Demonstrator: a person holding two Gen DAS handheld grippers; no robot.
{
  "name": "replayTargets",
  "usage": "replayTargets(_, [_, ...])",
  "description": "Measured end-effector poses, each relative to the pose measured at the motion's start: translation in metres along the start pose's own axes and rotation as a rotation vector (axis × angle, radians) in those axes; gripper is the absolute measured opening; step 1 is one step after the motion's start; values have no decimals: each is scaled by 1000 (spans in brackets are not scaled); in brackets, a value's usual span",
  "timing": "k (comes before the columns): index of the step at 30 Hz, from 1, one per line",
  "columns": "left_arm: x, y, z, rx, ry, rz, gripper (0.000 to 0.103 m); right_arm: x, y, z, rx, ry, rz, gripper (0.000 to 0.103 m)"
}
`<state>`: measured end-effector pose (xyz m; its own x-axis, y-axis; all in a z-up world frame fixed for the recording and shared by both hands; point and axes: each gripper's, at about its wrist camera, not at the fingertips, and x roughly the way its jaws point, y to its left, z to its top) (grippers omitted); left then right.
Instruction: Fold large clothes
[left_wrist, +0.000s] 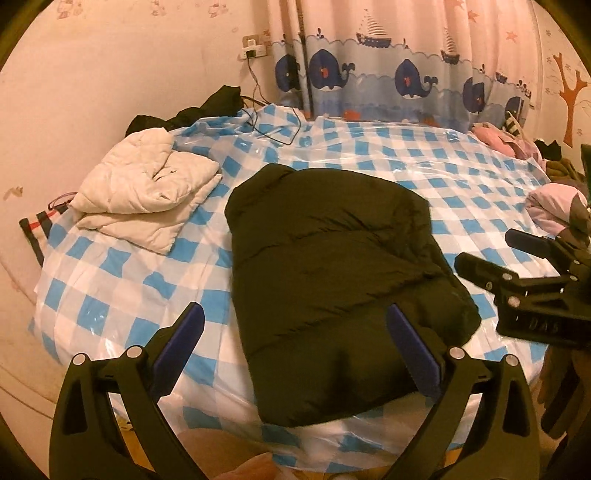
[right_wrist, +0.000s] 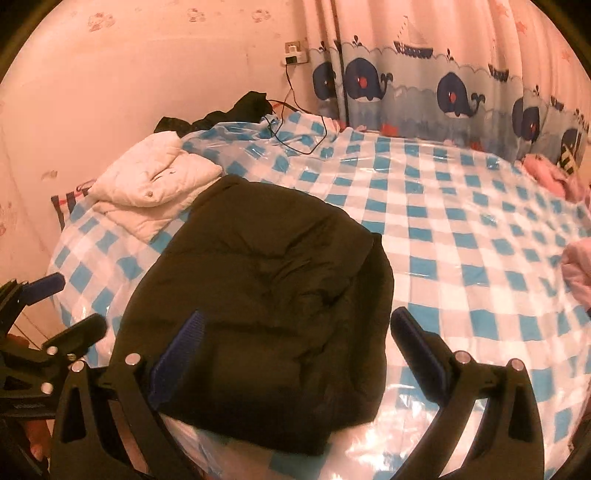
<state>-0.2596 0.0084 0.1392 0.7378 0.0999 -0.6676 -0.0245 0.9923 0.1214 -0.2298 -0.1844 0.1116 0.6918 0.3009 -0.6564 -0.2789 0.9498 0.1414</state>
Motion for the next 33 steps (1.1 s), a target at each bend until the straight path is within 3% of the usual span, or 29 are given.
replayTargets(11, [-18,-10,-4,12,-14,-10,95,-9,10,-13,18,30,19,97])
replayTargets(33, [-15,-4,-2,-9,7,-22,95,-12,5,-13,27,24,20,97])
